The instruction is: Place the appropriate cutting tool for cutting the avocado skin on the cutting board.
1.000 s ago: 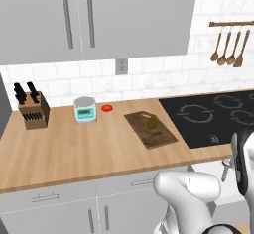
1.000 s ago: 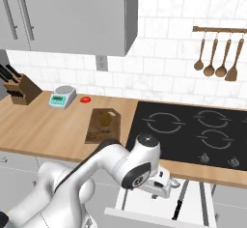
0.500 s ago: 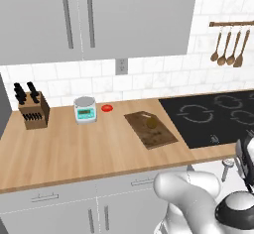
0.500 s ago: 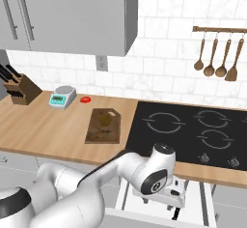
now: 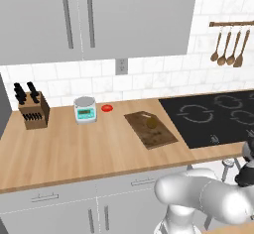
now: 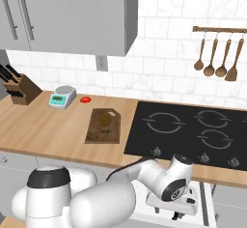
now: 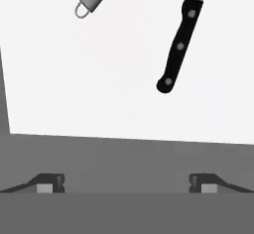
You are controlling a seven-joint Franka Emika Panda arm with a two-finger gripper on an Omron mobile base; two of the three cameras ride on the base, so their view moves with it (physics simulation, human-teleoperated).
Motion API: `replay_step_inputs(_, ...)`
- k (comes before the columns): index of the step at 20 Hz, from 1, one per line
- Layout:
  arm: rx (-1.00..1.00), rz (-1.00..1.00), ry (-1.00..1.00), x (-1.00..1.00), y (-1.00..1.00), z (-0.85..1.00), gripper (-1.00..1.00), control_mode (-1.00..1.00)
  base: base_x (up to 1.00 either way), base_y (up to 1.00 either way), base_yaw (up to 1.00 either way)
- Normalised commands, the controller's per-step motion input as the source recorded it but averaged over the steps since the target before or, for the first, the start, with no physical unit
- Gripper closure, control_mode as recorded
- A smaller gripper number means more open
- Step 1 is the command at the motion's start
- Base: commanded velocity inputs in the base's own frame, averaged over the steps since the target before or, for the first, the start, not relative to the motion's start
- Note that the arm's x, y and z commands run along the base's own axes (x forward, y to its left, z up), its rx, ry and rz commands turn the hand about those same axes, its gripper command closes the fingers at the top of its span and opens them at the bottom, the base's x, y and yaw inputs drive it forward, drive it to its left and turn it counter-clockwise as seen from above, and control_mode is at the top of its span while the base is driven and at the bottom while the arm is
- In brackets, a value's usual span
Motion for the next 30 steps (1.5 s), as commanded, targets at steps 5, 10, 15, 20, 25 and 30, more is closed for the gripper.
replay_step_inputs(5, 0.03, 0.04, 0.12, -0.06, -0.12, -0.33, -1.0, -1.0, 0.0, 0.0, 0.0)
replay_step_inputs(10, 0.03, 0.0, 0.17, -0.38, 0.0, -0.21, -1.0, -1.0, 0.0, 0.0, 0.0)
replay_step_inputs(15, 0.05, 0.0, 0.15, -0.67, 0.0, -0.05, -1.0, -1.0, 0.0, 0.0, 0.0)
replay_step_inputs(20, 0.04, 0.0, 0.08, -0.75, 0.0, 0.02, -1.0, -1.0, 0.0, 0.0, 0.0)
replay_step_inputs(25, 0.0, 0.0, -0.05, -0.28, 0.0, 0.18, -1.0, -1.0, 0.0, 0.0, 0.0)
replay_step_inputs(30, 0.0, 0.0, -0.14, 0.4, 0.0, 0.01, -1.0, -1.0, 0.0, 0.0, 0.0)
